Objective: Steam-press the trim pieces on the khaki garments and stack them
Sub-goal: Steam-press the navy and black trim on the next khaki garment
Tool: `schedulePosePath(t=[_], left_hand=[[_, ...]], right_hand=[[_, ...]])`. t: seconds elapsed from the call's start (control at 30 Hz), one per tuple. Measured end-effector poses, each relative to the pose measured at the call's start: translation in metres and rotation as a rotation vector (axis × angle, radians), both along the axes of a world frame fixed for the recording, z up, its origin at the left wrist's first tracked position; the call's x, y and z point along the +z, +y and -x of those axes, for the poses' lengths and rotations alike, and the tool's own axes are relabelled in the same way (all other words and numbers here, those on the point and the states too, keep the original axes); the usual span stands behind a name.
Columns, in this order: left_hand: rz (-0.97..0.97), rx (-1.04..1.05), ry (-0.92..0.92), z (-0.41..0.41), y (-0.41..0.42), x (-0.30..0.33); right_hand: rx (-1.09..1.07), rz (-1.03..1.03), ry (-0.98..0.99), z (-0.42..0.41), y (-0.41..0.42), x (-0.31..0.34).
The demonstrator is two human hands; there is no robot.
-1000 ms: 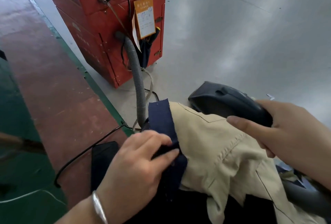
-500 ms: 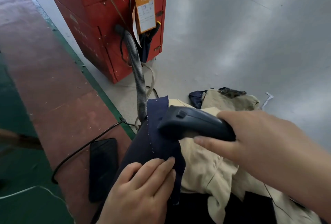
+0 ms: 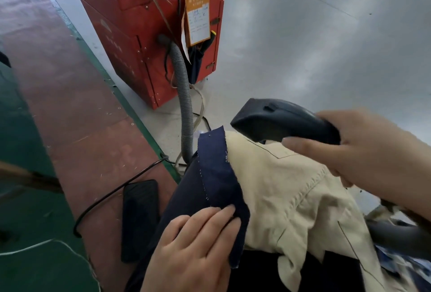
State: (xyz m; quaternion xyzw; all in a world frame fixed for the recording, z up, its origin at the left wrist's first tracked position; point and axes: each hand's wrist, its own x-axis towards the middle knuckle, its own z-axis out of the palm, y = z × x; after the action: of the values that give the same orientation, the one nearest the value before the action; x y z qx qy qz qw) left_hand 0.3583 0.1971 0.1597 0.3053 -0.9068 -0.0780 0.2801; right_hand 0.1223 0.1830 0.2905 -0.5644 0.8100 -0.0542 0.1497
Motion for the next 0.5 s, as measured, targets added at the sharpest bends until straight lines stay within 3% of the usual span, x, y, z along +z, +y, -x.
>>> schedulePosePath(t=[0.07,0.27,0.37,0.5], left_hand=[[-0.031,0.003,-0.009,0.001,0.003,0.001],[0.030,0.006,-0.008,0.006,0.006,0.001],[0.055,0.019,0.005,0.007,0.006,0.000],[0.086,0.005,0.006,0.009,0.004,-0.001]], right_hand=[[0.104,-0.022,0.049,-0.018,0.029,0.016],[0.213,-0.370,0.272,-0.060,0.041,0.011],[0.162,-0.328,0.347,-0.061,0.024,0.005],[0.022,-0.129,0.258,-0.037,-0.022,-0.014]])
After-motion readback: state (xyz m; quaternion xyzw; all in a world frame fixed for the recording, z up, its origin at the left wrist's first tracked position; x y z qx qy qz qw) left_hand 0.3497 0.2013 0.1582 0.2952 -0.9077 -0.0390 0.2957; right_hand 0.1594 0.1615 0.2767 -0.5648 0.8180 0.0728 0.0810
